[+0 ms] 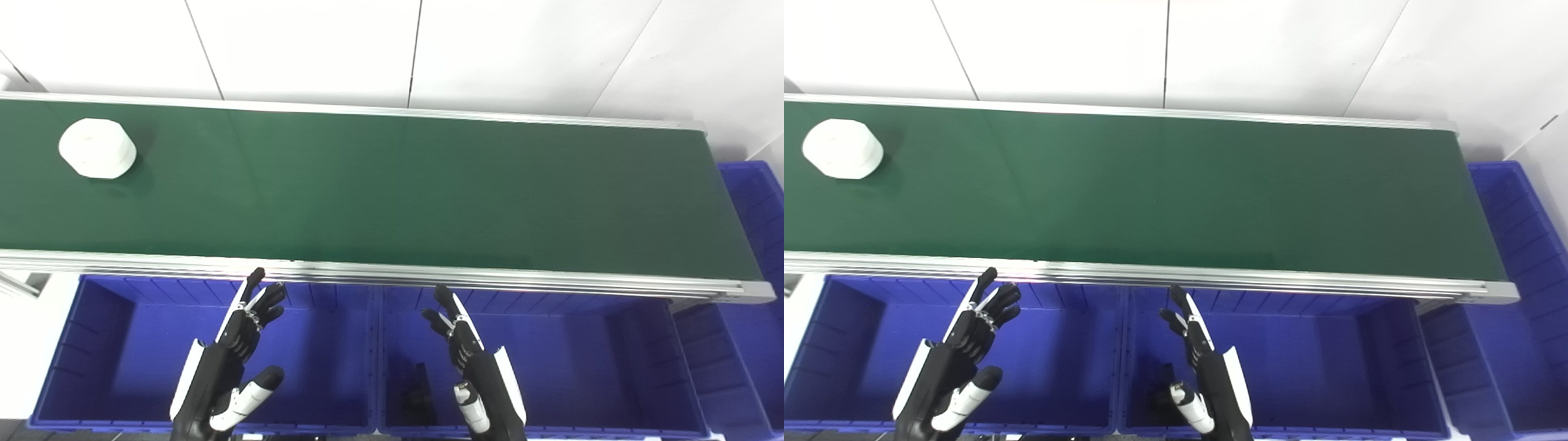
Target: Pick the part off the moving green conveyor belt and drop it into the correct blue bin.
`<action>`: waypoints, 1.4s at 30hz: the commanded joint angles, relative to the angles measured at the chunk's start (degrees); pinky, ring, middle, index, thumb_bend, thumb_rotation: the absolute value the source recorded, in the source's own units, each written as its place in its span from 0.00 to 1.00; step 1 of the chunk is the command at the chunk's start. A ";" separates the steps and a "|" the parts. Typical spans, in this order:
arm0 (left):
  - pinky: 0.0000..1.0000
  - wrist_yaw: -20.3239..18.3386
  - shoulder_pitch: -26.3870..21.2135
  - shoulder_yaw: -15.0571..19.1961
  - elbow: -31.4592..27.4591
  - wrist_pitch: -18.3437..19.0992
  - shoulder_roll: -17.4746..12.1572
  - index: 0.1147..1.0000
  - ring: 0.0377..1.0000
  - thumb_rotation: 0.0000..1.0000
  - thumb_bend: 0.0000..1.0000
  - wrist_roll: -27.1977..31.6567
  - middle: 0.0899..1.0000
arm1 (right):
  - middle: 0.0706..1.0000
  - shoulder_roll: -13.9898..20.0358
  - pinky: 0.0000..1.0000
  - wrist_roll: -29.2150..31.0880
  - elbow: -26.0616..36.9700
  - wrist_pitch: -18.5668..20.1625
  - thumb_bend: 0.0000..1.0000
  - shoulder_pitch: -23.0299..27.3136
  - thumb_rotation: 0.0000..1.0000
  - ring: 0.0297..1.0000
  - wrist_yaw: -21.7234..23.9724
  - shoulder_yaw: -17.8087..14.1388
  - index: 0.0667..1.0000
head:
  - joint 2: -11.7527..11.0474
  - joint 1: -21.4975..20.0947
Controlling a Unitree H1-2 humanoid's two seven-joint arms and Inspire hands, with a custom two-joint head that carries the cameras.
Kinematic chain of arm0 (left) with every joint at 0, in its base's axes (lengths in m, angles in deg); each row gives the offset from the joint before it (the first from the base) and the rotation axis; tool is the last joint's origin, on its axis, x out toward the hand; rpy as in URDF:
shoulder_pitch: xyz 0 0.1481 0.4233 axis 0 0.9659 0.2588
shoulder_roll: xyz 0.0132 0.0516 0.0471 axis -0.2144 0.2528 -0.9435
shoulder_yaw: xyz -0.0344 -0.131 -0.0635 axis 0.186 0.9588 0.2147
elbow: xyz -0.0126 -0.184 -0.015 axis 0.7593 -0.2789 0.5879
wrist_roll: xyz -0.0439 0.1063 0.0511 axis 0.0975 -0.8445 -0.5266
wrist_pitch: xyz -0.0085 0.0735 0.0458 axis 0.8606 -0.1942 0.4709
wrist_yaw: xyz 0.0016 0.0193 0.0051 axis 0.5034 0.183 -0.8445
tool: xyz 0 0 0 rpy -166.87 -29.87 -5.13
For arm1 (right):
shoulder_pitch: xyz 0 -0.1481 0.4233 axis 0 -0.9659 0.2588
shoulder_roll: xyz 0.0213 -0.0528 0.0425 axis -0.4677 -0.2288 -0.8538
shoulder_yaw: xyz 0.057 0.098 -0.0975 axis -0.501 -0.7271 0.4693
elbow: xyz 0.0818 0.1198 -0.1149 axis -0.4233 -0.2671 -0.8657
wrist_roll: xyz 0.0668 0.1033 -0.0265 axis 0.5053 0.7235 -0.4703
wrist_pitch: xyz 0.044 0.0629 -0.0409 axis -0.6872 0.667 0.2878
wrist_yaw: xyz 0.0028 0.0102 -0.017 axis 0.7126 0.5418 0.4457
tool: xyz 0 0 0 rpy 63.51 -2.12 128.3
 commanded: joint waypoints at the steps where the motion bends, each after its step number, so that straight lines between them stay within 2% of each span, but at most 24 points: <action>1: 0.88 -0.24 0.19 0.03 -1.35 -2.06 -0.30 0.99 0.91 0.68 0.74 0.54 0.91 | 0.96 -0.29 0.92 -0.01 1.17 -2.91 0.96 -0.74 1.00 0.89 0.17 0.39 0.96 | -0.35 0.30; 4: 0.89 -0.36 0.05 -0.28 -0.30 -2.31 -0.15 0.99 0.91 0.68 0.74 0.55 0.91 | 0.97 0.13 0.92 0.54 -0.07 -3.73 0.96 -0.51 1.00 0.90 0.26 0.16 0.97 | -2.87 2.45; 5: 0.89 -0.27 -0.07 -0.41 0.66 -3.11 0.12 0.99 0.91 0.68 0.74 0.17 0.91 | 0.97 0.41 0.92 0.87 -0.83 -4.23 0.96 -0.36 1.00 0.90 0.31 -0.05 0.97 | -4.65 4.53; 8: 0.87 -0.35 -0.24 -0.86 2.69 -4.23 0.26 0.98 0.90 0.68 0.75 -0.80 0.91 | 0.97 1.09 0.93 1.78 -2.63 -5.64 0.96 0.08 1.00 0.91 0.47 -0.61 0.97 | -6.73 7.37; 9: 0.86 -0.62 -0.40 -1.14 3.51 -4.54 0.32 0.99 0.91 0.69 0.74 -0.54 0.91 | 0.97 1.38 0.93 2.25 -3.36 -6.18 0.95 0.35 1.00 0.91 0.56 -0.85 0.97 | -8.43 9.10; 10: 0.86 -1.29 -0.72 -1.35 4.33 -4.82 0.34 0.99 0.91 0.68 0.73 0.34 0.92 | 0.97 1.63 0.94 2.46 -3.82 -6.49 0.95 0.52 1.00 0.90 0.66 -1.06 0.98 | -8.67 9.35; 11: 0.86 -1.69 -1.03 -1.56 5.13 -5.07 0.43 0.99 0.92 0.66 0.72 0.93 0.92 | 0.97 1.89 0.95 2.68 -4.36 -6.77 0.95 0.76 1.00 0.91 0.72 -1.26 0.98 | -9.89 10.48; 15: 0.84 -2.19 -1.98 -1.64 6.91 -5.11 0.97 0.96 0.91 0.64 0.75 1.05 0.91 | 0.98 2.50 0.97 3.49 -5.80 -7.14 0.94 1.48 1.00 0.92 0.91 -1.76 0.99 | -11.71 11.72; 19: 0.82 -2.28 -2.59 -1.82 7.92 -5.10 1.40 0.93 0.89 0.63 0.75 0.58 0.90 | 0.98 2.83 0.98 4.31 -7.07 -7.18 0.94 2.16 1.00 0.91 0.78 -2.11 1.00 | -13.40 11.65; 24: 0.80 -1.37 -3.18 -2.54 9.27 -5.10 2.29 0.92 0.88 0.66 0.76 -1.39 0.89 | 0.99 3.80 1.00 6.58 -8.00 -7.17 0.96 2.92 1.00 0.92 1.79 -2.61 1.00 | -14.17 12.99; 28: 0.80 -0.85 -3.24 -3.33 9.38 -5.07 2.63 0.91 0.88 0.66 0.78 -2.36 0.90 | 0.97 4.57 1.00 8.19 -8.09 -7.13 0.96 2.93 1.00 0.92 2.90 -3.38 1.00 | -13.67 14.35; 33: 0.80 -1.07 -3.40 -4.05 7.90 -5.09 2.47 0.91 0.88 0.63 0.74 -2.61 0.90 | 0.97 4.75 1.00 8.76 -7.07 -6.74 0.95 2.61 1.00 0.95 3.81 -3.87 1.00 | -12.97 15.66; 35: 0.77 -0.20 -3.90 -4.45 5.53 -5.11 2.43 0.91 0.87 0.60 0.73 -4.36 0.89 | 0.98 4.74 1.00 8.81 -6.86 -6.77 0.95 2.64 1.00 0.95 3.96 -3.87 1.00 | -12.60 15.96; 38: 0.71 1.93 -4.82 -4.71 1.75 -5.11 2.66 0.88 0.83 0.57 0.77 -7.07 0.85 | 0.99 4.76 1.00 8.93 -6.96 -7.10 0.94 2.75 1.00 0.96 4.10 -3.88 1.00 | -12.87 15.95; 39: 0.71 1.71 -5.76 -4.22 -1.18 -3.73 2.82 0.88 0.83 0.57 0.77 -7.19 0.85 | 0.99 4.70 1.00 8.90 -6.99 -7.08 0.94 2.76 1.00 0.96 4.07 -3.98 1.00 | -12.92 16.28; 40: 0.70 1.53 -6.42 -3.92 -3.23 -2.66 2.88 0.87 0.82 0.56 0.83 -7.16 0.84 | 0.99 4.63 1.00 8.88 -7.00 -7.05 0.93 2.75 1.00 0.96 4.09 -4.08 1.00 | -12.92 16.28; 42: 0.72 0.88 -9.21 -2.81 -7.98 0.41 2.21 0.85 0.84 0.52 0.89 -6.66 0.84 | 0.99 4.66 1.00 8.99 -7.09 -7.00 0.94 2.94 1.00 0.96 4.32 -4.26 1.00 | -13.09 16.87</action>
